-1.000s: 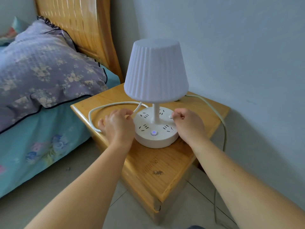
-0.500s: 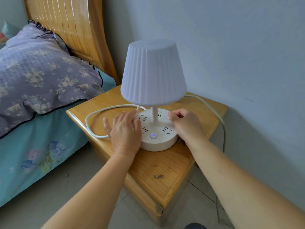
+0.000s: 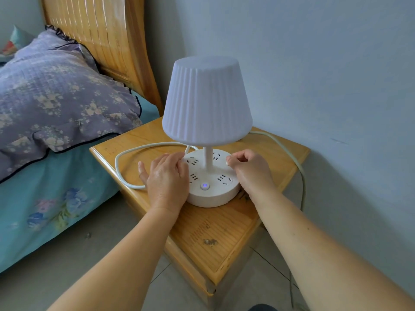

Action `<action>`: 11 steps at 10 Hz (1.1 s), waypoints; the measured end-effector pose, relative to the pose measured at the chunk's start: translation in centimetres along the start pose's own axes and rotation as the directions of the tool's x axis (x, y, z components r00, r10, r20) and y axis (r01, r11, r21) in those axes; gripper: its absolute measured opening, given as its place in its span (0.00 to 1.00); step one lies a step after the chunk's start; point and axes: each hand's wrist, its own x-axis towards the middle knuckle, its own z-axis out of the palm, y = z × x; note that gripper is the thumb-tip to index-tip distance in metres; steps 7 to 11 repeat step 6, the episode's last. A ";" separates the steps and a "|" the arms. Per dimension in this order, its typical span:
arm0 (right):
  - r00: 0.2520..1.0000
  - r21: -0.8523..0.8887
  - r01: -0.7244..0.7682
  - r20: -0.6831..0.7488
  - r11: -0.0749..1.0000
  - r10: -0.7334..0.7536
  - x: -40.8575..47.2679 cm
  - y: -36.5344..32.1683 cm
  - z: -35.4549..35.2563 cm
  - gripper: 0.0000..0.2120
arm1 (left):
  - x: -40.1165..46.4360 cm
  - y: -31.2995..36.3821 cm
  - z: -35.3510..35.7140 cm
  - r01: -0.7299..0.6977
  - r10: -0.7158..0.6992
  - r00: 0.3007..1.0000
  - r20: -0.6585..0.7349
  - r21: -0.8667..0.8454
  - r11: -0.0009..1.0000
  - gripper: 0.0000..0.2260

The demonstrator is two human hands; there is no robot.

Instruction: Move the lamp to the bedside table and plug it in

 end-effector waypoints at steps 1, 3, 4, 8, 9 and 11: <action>1.000 -0.007 -0.008 0.009 1.000 0.009 0.1 0.0 0.0 0.07 | 0.1 -0.2 0.1 0.008 -0.008 1.000 -0.008 0.009 1.000 0.14; 1.000 -0.022 -0.004 0.009 1.000 0.005 0.1 -0.5 0.0 0.08 | 0.1 -0.1 0.2 0.001 -0.001 1.000 -0.012 0.017 1.000 0.14; 0.999 -0.018 0.034 0.003 0.999 -0.034 -0.1 -0.2 0.1 0.09 | 0.1 -0.2 0.2 -0.016 0.017 1.000 -0.013 0.027 1.000 0.14; 0.999 0.026 0.043 -0.001 0.999 -0.043 -0.4 0.1 0.0 0.11 | -0.1 -0.1 0.0 -0.027 0.028 0.999 -0.022 0.020 0.999 0.14; 0.999 0.026 0.043 -0.001 0.999 -0.043 -0.4 0.1 0.0 0.11 | -0.1 -0.1 0.0 -0.027 0.028 0.999 -0.022 0.020 0.999 0.14; 0.999 0.026 0.043 -0.001 0.999 -0.043 -0.4 0.1 0.0 0.11 | -0.1 -0.1 0.0 -0.027 0.028 0.999 -0.022 0.020 0.999 0.14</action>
